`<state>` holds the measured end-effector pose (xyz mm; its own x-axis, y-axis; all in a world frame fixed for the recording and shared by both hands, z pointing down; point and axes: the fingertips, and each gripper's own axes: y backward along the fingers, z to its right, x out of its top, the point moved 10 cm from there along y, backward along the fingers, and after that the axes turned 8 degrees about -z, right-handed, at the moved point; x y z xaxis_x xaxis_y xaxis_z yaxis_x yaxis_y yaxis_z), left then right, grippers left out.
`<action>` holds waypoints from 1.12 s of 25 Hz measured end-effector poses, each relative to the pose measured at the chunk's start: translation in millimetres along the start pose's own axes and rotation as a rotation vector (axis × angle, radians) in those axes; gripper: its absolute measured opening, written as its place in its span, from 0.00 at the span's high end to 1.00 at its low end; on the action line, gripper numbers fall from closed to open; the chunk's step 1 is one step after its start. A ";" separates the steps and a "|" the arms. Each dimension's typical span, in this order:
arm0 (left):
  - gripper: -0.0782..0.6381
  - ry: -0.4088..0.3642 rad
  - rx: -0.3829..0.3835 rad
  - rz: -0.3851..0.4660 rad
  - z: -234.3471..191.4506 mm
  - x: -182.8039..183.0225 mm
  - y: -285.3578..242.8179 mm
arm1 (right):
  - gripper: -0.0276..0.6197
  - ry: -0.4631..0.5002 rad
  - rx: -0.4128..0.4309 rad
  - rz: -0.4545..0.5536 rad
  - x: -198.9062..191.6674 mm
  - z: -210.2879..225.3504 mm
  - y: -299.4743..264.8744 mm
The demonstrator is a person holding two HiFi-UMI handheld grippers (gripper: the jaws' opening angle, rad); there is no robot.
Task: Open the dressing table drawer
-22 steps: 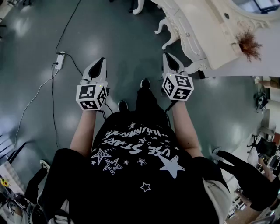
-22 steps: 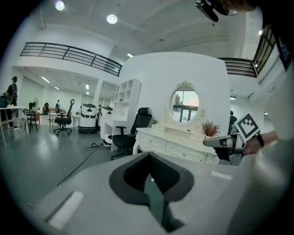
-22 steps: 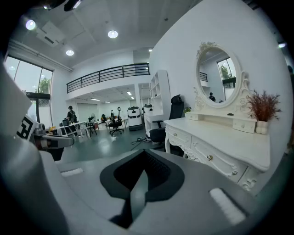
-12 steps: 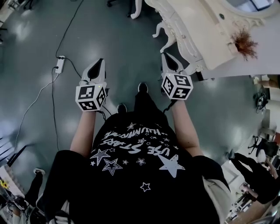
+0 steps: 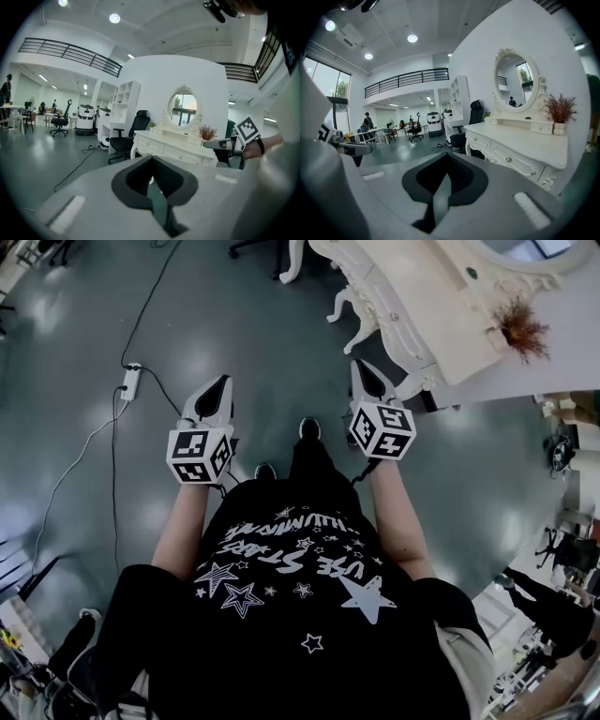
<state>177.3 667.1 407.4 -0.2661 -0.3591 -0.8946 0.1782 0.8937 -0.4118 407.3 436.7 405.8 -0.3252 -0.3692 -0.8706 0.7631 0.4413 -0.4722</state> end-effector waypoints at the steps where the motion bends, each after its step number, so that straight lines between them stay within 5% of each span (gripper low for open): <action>1: 0.89 -0.007 -0.005 -0.001 -1.6 -0.4 1.6 | 0.91 -0.005 -0.002 0.001 -2.9 -2.0 0.0; 11: 0.89 -0.013 0.011 0.005 -32.7 15.0 -6.5 | 0.90 -0.031 0.020 0.037 15.6 -10.6 -36.6; 15: 0.89 -0.010 0.010 -0.012 -44.1 19.3 -31.1 | 0.67 -0.046 0.022 -0.005 22.2 1.0 -74.0; 21: 0.89 0.006 0.040 -0.056 -72.8 44.7 -103.8 | 0.58 -0.092 0.022 -0.051 43.7 39.6 -157.2; 28: 0.89 -0.008 0.024 -0.068 -92.1 119.1 -227.1 | 0.58 -0.126 0.025 -0.060 111.4 109.6 -255.1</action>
<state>17.9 446.1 410.4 -0.2704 -0.4211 -0.8658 0.1827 0.8605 -0.4755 237.5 193.4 444.4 -0.2992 -0.4951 -0.8157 0.7586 0.3952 -0.5181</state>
